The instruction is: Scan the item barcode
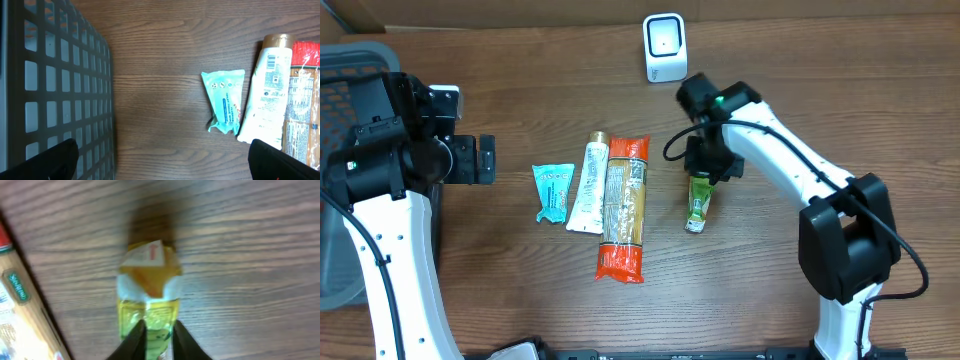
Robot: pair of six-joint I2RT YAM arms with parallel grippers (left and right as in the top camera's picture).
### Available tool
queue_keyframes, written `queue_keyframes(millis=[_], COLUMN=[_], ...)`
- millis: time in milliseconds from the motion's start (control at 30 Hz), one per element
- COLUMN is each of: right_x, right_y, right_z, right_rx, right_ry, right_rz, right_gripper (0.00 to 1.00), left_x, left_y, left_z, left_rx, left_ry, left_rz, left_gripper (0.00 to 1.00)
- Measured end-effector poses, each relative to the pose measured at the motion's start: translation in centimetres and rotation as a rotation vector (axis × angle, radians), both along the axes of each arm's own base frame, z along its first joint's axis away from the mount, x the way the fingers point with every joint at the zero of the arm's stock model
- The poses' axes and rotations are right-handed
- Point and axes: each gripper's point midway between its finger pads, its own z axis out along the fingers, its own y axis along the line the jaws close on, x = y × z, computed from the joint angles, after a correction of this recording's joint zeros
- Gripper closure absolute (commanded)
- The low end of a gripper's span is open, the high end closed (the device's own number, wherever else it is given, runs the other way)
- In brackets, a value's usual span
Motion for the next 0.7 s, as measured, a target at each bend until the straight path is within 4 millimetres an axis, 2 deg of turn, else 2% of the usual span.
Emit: queue_keyframes(millis=[233,467,500,600,700], right_x=[-0.3,-2.1,-2.2,-2.3,-2.2], right_y=[1.1,2.1,2.1,2.1,2.2], right_z=[-0.1,-2.5,-2.7,-2.8,-2.8], right_rx=[0.018,0.038,0.042,0.051,0.062], right_ry=[-0.008,0.016,0.013,0.009,0.005], right_rz=[0.024,0.042,0.038,0.034,0.054], right_gripper=[0.91,0.92,0.91,0.77,0.75], left_x=[0.0,0.0,0.0,0.0,0.0], left_y=[0.0,0.0,0.0,0.0,0.0], left_z=[0.0,0.0,0.0,0.0,0.0], left_rx=[0.000,0.000,0.000,0.000,0.000], left_ry=[0.000,0.000,0.000,0.000,0.000], left_rz=[0.000,0.000,0.000,0.000,0.000], left_gripper=[0.00,0.00,0.00,0.00,0.00])
